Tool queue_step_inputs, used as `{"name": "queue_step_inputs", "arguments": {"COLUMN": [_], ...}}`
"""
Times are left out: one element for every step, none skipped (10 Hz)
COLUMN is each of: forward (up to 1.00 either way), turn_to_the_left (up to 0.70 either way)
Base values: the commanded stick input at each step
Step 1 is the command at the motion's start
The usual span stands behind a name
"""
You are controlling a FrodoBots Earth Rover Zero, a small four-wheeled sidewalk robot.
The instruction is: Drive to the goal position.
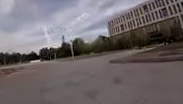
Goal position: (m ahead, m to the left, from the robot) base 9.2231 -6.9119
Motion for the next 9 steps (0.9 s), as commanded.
{"name": "queue_step_inputs", "arguments": {"forward": [1.0,1.0,1.0,1.0,1.0,1.0,1.0,1.0,1.0], "turn_to_the_left": [0.0,-0.01,-0.03,-0.09,-0.09,-0.1,-0.13,-0.15,-0.15]}}
